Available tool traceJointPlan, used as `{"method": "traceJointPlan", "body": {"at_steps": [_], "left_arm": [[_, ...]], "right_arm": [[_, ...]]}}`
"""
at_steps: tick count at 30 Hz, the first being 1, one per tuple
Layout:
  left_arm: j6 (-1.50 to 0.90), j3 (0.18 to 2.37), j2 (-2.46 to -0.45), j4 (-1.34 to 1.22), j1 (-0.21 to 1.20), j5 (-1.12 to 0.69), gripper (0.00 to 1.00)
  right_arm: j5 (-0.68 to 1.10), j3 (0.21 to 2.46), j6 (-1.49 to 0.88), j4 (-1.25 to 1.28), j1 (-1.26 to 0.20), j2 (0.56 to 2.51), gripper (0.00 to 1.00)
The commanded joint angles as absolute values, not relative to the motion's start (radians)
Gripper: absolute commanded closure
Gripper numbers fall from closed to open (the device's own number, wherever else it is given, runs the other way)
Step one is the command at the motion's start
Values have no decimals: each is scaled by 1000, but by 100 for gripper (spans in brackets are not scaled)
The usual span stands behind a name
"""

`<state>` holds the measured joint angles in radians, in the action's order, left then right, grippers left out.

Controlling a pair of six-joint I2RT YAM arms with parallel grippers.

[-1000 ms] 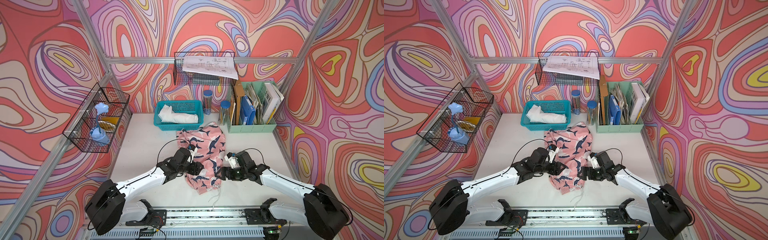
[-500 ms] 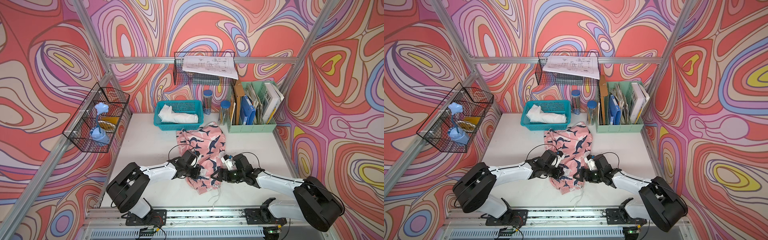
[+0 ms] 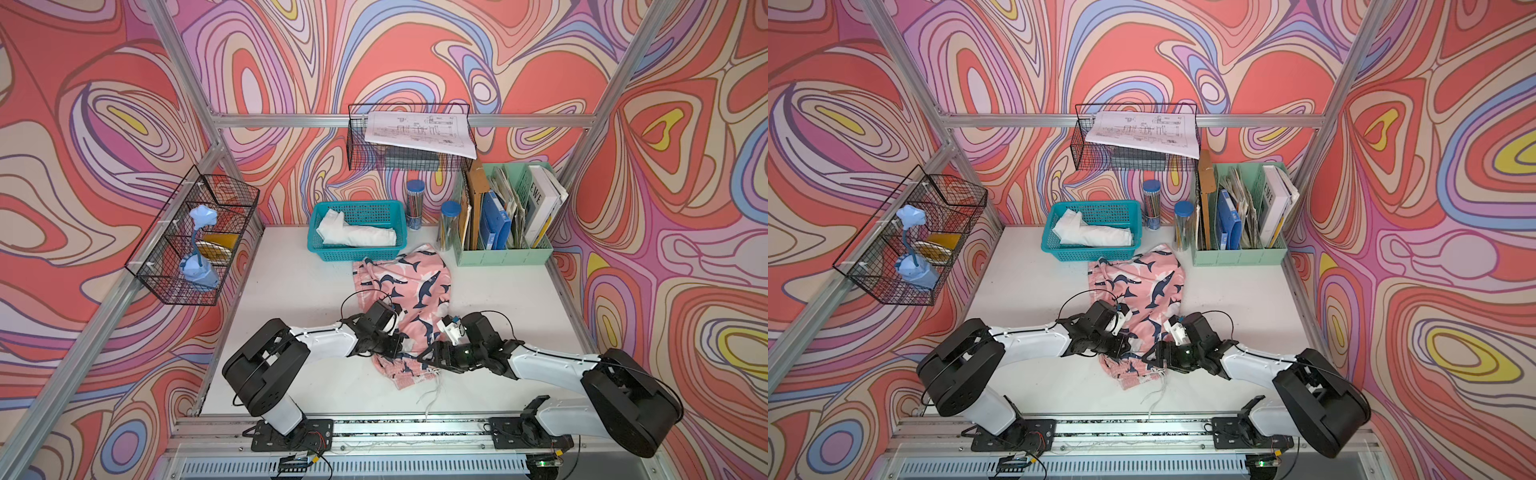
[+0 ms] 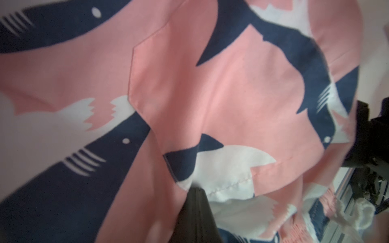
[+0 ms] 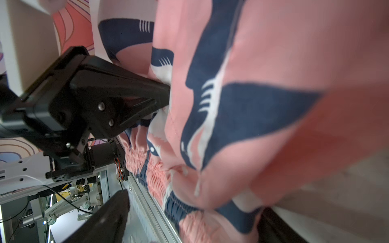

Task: Roll up the shorts
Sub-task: Adjust the shorts at the center of the board, then roll the shorts at the center of the board.

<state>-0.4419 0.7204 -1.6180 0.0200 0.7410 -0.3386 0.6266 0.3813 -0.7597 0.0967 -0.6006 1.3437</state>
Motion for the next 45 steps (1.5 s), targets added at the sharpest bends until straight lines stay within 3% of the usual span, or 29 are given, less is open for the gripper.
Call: {"method": "traceJointPlan", "body": {"at_steps": [1,12,18,23,27,29,32,33,38,45], "left_arm": [[-434,701,-1618,3,745,-343,100],[-405,674,-1608,-24,746,-375,100],[-383,669,-1585,-29,745,-385,100],[-363,657,-1512,-11,746,-346,100],[-334,643,-1422,7,746,-292,98],[-323,635,-1372,10,746,-260,81],[-305,617,-1293,-1,745,-201,42],[-298,611,-1266,-2,746,-181,38],[-261,525,-1130,-131,747,-105,33],[-114,526,-1049,-106,828,8,32]], "right_arm": [[543,313,-824,27,-611,1417,17],[450,293,-914,104,-611,1392,42],[455,284,-941,156,-611,1396,69],[452,282,-952,165,-611,1380,100],[450,284,-954,150,-611,1351,100],[444,287,-959,139,-611,1328,100],[435,285,-977,131,-611,1281,100],[434,284,-985,130,-611,1262,100],[441,326,-1006,42,-612,1215,100],[504,421,-1163,-15,-611,1237,100]]}}
